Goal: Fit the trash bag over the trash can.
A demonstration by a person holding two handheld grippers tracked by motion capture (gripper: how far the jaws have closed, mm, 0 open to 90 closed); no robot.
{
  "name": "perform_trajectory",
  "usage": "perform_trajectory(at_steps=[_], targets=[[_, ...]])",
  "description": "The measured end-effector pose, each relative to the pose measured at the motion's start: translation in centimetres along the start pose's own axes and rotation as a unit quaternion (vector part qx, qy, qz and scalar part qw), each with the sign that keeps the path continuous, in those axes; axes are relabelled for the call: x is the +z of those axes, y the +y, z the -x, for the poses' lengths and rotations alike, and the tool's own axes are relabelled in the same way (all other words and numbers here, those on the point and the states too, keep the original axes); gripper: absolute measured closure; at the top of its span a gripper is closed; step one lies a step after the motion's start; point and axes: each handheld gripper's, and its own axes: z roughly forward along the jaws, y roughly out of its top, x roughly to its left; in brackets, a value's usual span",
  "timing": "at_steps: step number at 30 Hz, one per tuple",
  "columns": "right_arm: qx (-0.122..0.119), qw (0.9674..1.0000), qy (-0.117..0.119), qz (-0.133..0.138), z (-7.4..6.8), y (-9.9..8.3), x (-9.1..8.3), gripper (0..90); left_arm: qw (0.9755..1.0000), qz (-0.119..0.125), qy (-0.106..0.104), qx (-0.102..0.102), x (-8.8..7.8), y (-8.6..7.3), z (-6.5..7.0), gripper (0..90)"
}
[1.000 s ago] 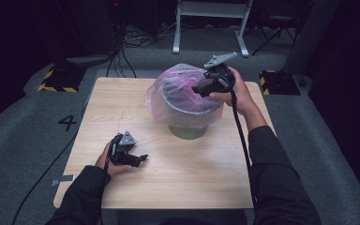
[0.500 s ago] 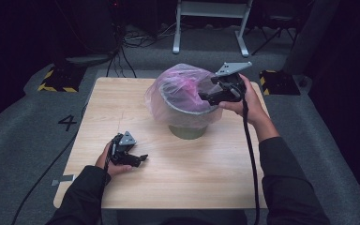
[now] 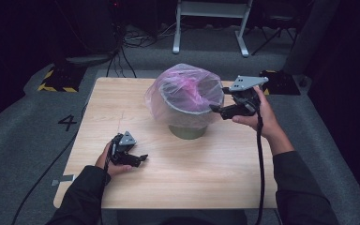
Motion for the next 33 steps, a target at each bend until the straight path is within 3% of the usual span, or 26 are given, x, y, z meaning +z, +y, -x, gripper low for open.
perform_trajectory(at_steps=[19, 27, 33], targets=[[-0.03, 0.999, -0.019, -0.025, -2.2, -4.6, -1.7, 20.9, 1.0, 0.0, 0.0, 0.0, 0.0, 0.0, 0.0, 19.4], [-0.047, 0.9974, -0.037, -0.041, -3.0, -6.3, -1.6, 20.8, 1.0, 0.0, 0.0, 0.0, 0.0, 0.0, 0.0, 19.4], [-0.048, 0.9971, -0.036, -0.048, -3.6, -7.9, -1.4, 20.7, 1.0, 0.0, 0.0, 0.0, 0.0, 0.0, 0.0, 19.4]])
